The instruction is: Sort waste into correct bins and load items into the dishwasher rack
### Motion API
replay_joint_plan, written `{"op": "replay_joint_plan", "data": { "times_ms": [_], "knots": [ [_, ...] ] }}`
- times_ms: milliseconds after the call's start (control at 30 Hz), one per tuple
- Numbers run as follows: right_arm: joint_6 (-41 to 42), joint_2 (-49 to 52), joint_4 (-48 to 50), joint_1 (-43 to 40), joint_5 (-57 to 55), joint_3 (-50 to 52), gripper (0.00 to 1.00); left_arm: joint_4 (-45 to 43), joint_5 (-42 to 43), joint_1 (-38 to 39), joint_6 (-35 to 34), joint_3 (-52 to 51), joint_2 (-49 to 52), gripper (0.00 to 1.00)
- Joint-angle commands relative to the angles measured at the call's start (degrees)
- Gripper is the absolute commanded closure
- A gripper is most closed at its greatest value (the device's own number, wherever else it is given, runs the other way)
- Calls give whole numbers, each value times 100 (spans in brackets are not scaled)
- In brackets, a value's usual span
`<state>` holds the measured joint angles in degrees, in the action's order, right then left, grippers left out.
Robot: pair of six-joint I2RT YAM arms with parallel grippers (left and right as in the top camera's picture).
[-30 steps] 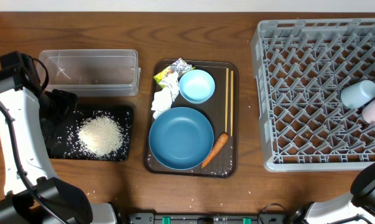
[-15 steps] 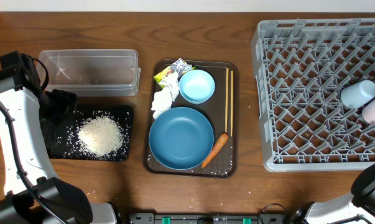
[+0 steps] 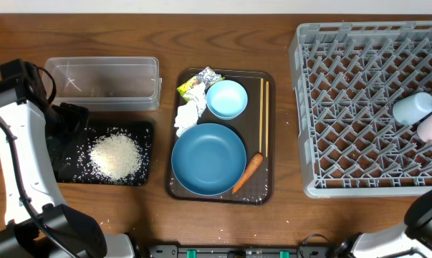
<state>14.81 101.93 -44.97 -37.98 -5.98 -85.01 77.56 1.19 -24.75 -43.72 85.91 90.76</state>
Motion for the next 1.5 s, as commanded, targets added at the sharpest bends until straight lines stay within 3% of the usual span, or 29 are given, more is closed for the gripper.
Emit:
{"op": "replay_joint_plan", "data": {
  "times_ms": [0,333,567,700,767,833,1067,1100,1133,1167,1467],
  "knots": [
    [-26,247,-74,-26,-28,2,99,17,-33,-20,-52,50,55,1],
    [42,146,-192,-24,-455,-7,99,15,-33,-20,-52,50,55,1],
    [155,-557,-2,-20,-212,-17,97,17,-33,-20,-52,50,55,1],
    [376,-1110,136,-20,219,-17,85,15,-33,-20,-52,50,55,1],
    [496,-1325,216,-20,754,-17,60,17,-33,-20,-52,50,55,1],
    [492,-1440,310,-7,1410,-17,48,17,-33,-20,-52,50,55,1],
    [490,-1541,382,328,3630,-15,36,17,-33,-20,-52,50,55,1],
    [487,-1539,354,483,3836,-13,25,17,-33,-20,-52,50,55,1],
    [487,-1539,321,601,3921,-13,7,17,-33,-20,-52,50,55,1],
    [487,-1534,291,758,3947,-13,1,17,-33,-20,-52,50,55,1],
    [9,-1421,109,2452,3875,2,4,17,-33,-20,-52,50,55,1]
  ]
}}
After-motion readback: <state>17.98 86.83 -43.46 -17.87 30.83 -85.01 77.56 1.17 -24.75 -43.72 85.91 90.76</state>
